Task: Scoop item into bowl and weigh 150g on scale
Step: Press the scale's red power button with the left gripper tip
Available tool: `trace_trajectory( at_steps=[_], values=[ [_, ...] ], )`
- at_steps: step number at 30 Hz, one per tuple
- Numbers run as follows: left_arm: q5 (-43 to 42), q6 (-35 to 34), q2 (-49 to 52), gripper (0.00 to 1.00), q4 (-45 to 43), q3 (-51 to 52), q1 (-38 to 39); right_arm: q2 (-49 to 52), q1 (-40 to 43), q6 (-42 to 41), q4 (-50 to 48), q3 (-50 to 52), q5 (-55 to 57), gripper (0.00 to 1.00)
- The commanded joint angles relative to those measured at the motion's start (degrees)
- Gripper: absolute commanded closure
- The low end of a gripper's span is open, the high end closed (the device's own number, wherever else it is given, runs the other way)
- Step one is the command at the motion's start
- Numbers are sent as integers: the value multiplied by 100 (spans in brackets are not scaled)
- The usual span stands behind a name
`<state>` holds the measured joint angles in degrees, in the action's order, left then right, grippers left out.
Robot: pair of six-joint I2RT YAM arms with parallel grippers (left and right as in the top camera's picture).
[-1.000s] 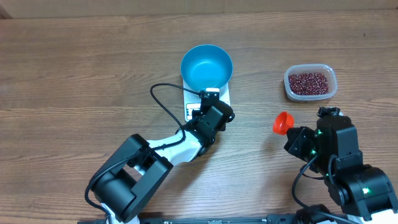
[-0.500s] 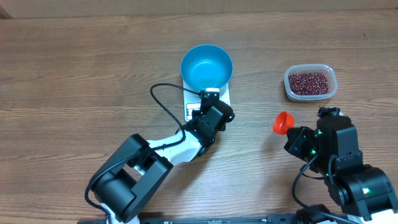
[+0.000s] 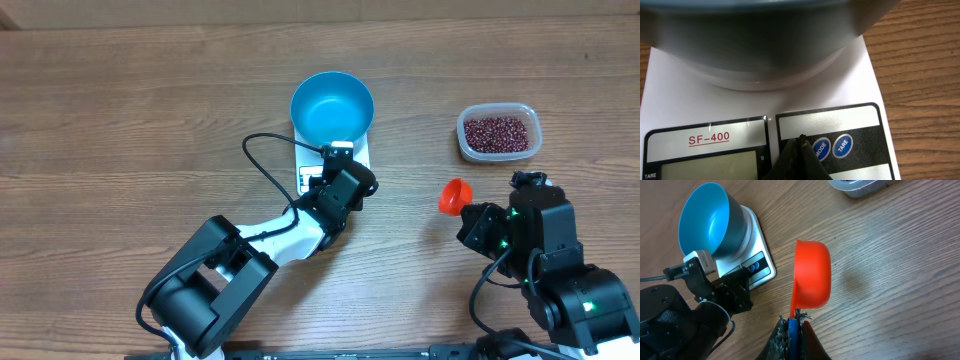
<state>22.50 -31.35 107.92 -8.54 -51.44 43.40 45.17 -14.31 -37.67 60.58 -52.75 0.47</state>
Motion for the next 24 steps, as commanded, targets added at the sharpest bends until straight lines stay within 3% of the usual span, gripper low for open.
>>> trace_trajectory(
  at_steps=[1, 24],
  values=[
    [-146, 7, 149, 96, 111, 17, 28, -9, -20, 26, -50, -173, 98, 96],
    [-111, 9, 332, 96, 39, 17, 7, -9, -20, 26, -48, -173, 96, 96]
  ],
)
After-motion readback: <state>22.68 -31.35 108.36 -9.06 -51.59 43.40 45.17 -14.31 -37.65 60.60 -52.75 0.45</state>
